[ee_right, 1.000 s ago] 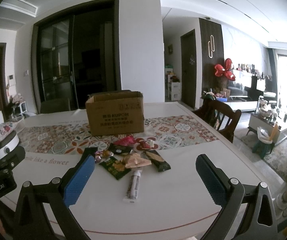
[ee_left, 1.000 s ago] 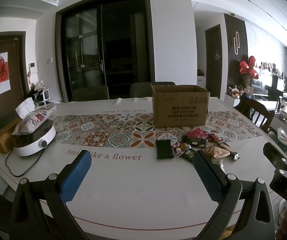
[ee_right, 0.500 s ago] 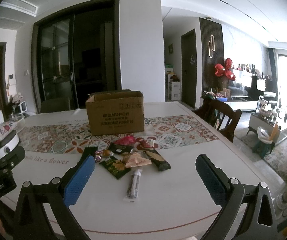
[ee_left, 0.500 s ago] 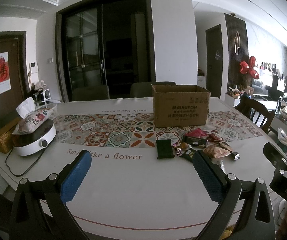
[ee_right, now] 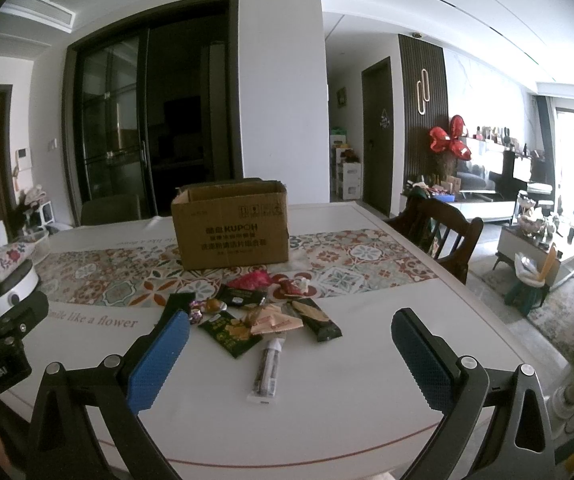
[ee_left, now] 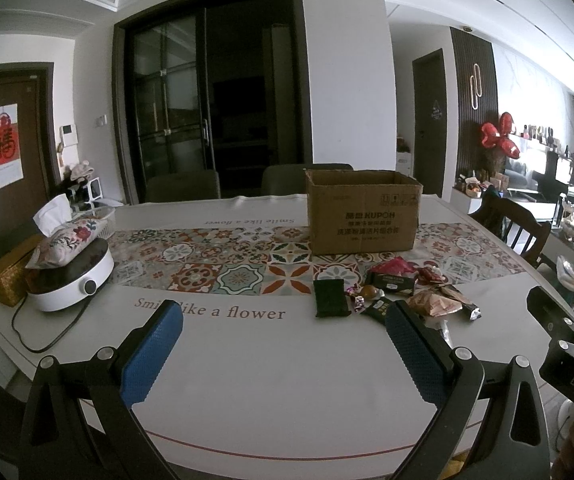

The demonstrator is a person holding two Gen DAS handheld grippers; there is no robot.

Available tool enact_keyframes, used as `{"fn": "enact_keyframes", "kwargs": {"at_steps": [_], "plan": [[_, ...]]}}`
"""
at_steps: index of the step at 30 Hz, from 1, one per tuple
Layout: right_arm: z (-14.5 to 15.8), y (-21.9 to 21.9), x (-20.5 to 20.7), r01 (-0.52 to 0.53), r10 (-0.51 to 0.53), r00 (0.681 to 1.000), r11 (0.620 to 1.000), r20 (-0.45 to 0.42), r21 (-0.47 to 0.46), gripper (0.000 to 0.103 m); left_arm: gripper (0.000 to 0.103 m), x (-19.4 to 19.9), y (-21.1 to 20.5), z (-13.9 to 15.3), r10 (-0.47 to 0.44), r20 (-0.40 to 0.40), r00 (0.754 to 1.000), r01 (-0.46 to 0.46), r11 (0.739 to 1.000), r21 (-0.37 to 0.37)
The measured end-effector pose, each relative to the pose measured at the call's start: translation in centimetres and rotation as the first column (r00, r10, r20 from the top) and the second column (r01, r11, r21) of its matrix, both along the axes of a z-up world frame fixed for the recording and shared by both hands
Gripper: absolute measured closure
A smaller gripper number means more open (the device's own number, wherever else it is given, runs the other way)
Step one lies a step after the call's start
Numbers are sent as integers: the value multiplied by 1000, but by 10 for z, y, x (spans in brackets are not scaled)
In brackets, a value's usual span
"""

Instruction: Organize snacks

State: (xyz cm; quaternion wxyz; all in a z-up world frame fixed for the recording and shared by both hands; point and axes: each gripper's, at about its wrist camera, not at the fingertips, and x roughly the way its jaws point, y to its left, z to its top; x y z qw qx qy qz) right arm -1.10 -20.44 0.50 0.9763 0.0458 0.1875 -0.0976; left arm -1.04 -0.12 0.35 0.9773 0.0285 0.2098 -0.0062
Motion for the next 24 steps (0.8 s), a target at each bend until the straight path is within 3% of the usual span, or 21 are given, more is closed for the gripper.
{"fn": "enact_keyframes", "kwargs": {"at_steps": [15, 24], "plan": [[-8, 2, 5, -7, 7, 1000, 1000, -17, -1, 1, 0, 3, 2, -5, -12, -30, 999, 12, 1000, -3], [-16, 3, 23, -28, 28, 996, 1000, -80, 1, 1, 0, 23, 6, -18, -14, -75, 997, 14, 1000, -4]]}}
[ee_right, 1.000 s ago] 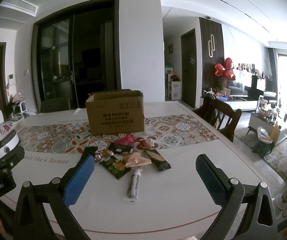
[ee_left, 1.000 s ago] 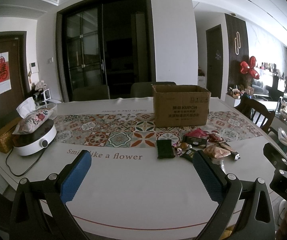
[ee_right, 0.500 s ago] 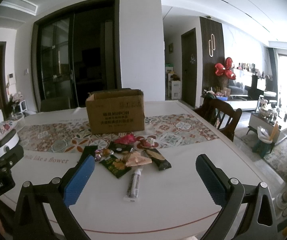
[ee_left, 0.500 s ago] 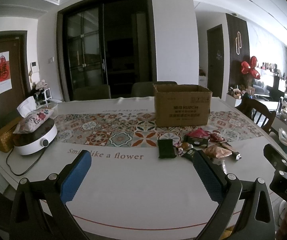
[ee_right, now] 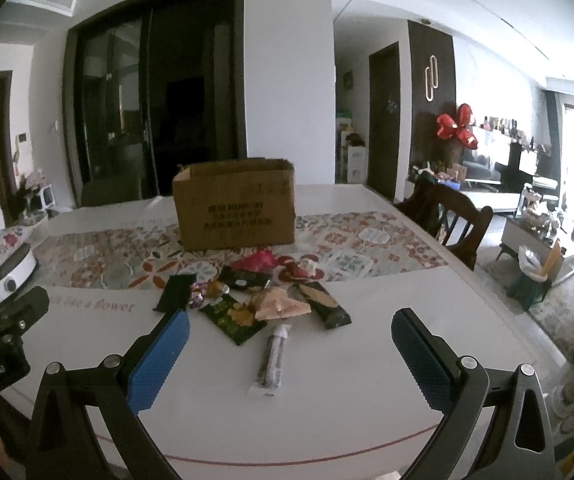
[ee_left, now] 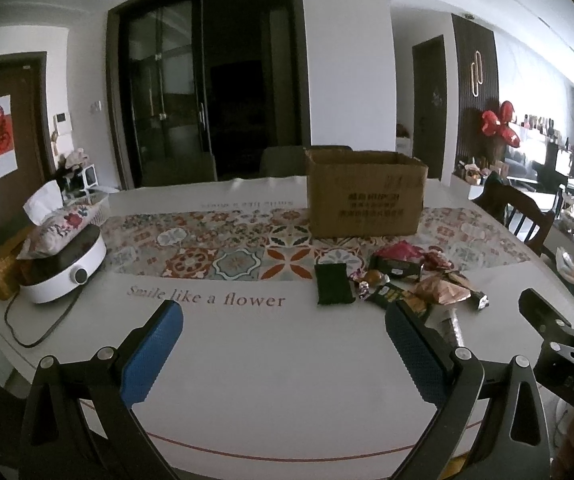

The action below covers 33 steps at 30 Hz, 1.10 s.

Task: Organize snacks
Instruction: 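Close left tool on purple-foil candy while right tool closes on clear-wrapped stick snack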

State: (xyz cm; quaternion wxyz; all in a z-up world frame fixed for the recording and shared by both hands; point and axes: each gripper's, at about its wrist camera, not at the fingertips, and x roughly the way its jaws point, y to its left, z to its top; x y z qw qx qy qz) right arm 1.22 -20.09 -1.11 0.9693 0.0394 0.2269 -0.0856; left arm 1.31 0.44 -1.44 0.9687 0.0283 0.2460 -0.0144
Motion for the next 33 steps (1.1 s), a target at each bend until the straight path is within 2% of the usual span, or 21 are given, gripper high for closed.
{"fn": "enact_keyframes", "kwargs": {"at_steps": [8, 13, 15, 17, 24, 33], "plan": [[-16, -1, 33, 1, 0, 995, 1000, -98, 6, 1, 2, 31, -8, -14, -38, -64, 997, 39, 999, 19], [-30, -2, 53, -2, 4, 988, 1000, -156, 12, 1, 10, 56, -16, -28, -73, -119, 990, 77, 996, 32], [-35, -3, 63, -3, 6, 984, 1000, -180, 15, 6, 14, 66, -18, -33, -86, -136, 987, 91, 995, 33], [-42, -4, 73, -4, 8, 978, 1000, -208, 19, 6, 16, 75, -21, -36, -97, -152, 984, 103, 994, 34], [-59, -3, 96, -20, 28, 959, 999, -282, 32, 26, 28, 109, -35, -49, -158, -196, 968, 166, 986, 26], [-81, -9, 120, -5, 43, 930, 995, -364, 102, 48, 46, 151, -55, -64, -225, -227, 948, 232, 973, 5]]}}
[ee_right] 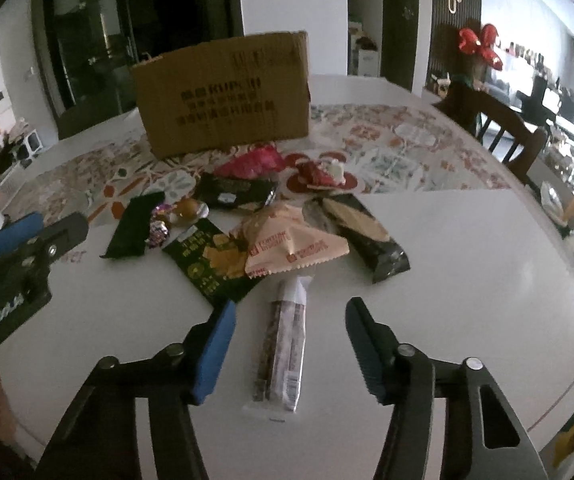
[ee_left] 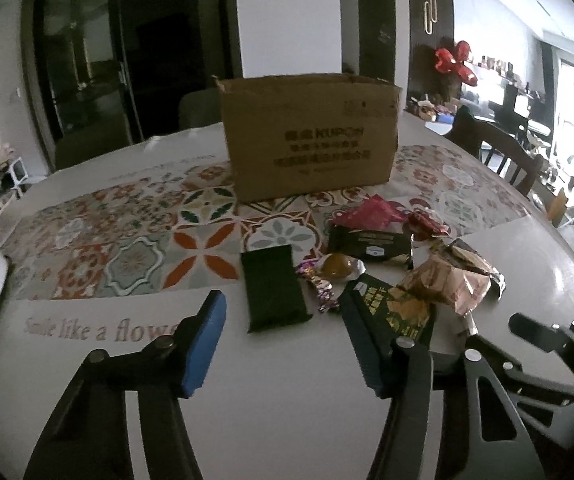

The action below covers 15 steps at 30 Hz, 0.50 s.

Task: Organize snacks
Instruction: 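Close left tool on purple-foil candy while right tool closes on clear-wrapped stick snack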

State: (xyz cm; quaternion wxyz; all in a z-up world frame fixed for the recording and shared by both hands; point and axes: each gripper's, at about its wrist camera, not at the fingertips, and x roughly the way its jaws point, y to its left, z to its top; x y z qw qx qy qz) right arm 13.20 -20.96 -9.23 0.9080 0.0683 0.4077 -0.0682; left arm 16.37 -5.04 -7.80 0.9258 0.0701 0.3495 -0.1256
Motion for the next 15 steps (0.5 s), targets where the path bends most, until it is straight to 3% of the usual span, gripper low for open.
{"fn": "enact_keyframes", "kwargs": {"at_steps": [7, 15], "plan": [[-9, 0, 9, -9, 9, 999, 1000, -37, 6, 54, 60, 21, -12, -17, -29, -51, 998, 28, 999, -17], [-19, 0, 19, -17, 19, 997, 999, -81, 28, 65, 66, 39, -23, -27, -37, -57, 998, 36, 999, -22]]}}
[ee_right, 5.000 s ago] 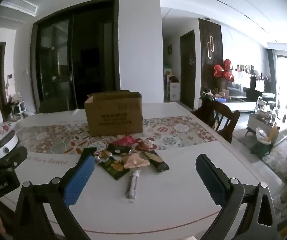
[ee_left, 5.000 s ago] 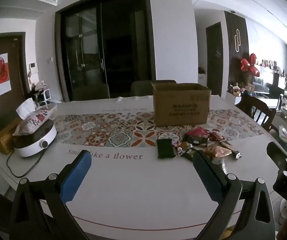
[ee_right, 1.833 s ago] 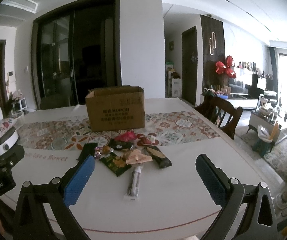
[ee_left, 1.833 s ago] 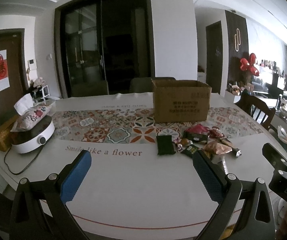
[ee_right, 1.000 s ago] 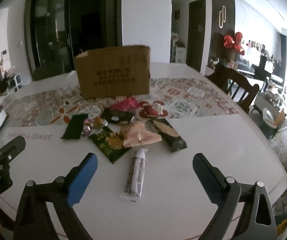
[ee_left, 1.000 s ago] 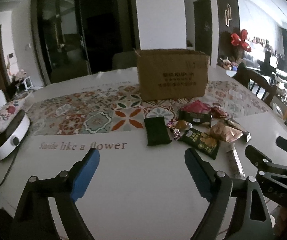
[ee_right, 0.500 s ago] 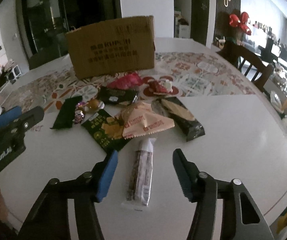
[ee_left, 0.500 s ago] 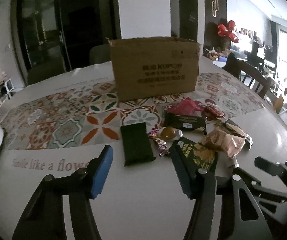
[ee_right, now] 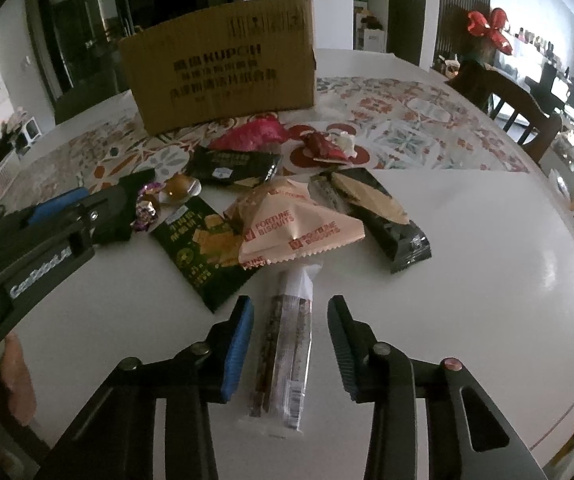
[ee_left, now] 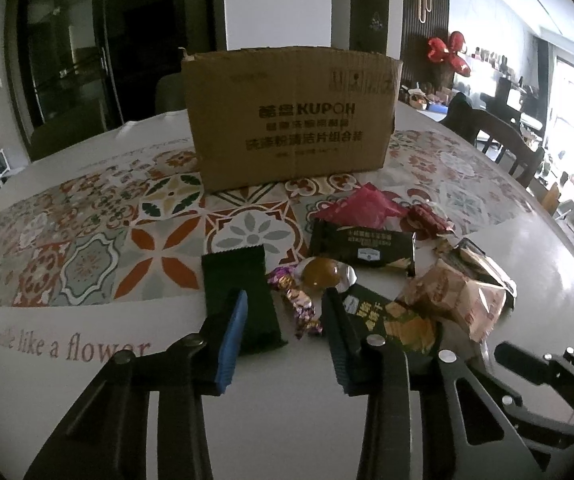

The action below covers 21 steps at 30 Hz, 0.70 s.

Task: Organize snacks
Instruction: 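Close left tool on purple-foil candy while right tool closes on clear-wrapped stick snack, then lift the purple candy with left tool while right tool lifts the stick snack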

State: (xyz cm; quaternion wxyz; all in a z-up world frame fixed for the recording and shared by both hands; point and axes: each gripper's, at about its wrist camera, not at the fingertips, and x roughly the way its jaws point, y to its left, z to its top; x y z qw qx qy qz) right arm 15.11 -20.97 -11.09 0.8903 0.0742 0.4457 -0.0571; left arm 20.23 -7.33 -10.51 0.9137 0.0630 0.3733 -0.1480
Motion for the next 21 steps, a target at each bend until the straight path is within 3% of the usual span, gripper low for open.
{"fn": "enact_keyframes", "kwargs": {"at_steps": [14, 21], "plan": [[-6, -2, 9, -7, 7, 1000, 1000, -23, 14, 73, 74, 21, -12, -20, -1, -63, 998, 0, 1000, -12], [-6, -3, 10, -6, 7, 1000, 1000, -22, 19, 77, 85, 25, -11, -28, 9, -95, 995, -11, 1000, -27]]}}
